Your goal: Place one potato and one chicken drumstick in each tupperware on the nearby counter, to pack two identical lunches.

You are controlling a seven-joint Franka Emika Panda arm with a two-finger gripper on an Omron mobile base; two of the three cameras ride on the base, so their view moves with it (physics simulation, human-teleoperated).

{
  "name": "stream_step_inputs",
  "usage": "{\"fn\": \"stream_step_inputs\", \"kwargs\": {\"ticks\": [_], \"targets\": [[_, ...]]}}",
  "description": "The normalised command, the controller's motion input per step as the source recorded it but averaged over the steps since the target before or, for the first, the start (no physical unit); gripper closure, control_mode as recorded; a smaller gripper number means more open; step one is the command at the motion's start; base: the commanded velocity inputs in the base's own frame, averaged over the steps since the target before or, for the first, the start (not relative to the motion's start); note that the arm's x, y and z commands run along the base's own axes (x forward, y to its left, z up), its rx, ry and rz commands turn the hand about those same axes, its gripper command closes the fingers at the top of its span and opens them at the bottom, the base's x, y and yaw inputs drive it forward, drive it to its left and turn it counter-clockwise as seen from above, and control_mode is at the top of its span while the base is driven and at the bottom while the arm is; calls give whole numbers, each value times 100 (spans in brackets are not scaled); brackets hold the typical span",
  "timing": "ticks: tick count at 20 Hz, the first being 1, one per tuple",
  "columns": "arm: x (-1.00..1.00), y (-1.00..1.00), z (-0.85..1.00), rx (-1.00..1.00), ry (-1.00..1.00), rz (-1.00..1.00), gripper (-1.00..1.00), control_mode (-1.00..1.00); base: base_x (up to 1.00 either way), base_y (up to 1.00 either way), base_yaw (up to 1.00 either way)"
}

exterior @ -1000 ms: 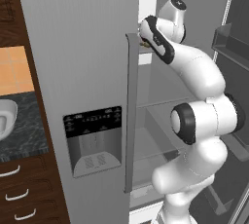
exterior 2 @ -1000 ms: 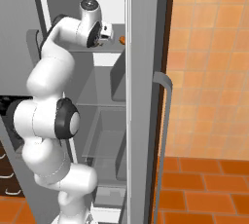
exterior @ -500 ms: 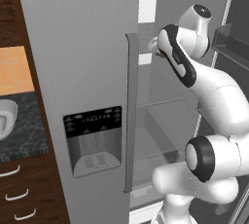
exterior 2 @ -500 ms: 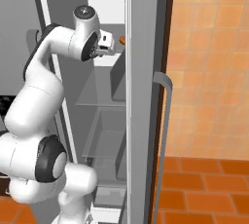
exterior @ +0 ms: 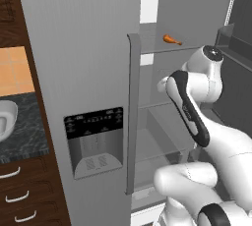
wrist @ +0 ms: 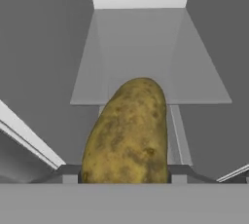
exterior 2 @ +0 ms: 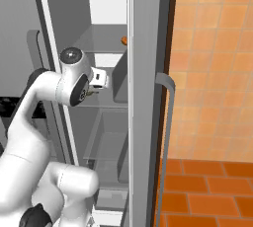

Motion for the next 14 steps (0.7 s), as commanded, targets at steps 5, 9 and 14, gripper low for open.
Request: {"fn": "stream_step_inputs", "kwargs": {"ticks": [5,9,14], "targets": [[-100,1,-21,0,11,0,100,-100,0,0,0],[-91,14,-3,-6,35,0,100,-100,0,0,0],[-49,1,0,-1,24,0,100,-100,0,0,0]]}}
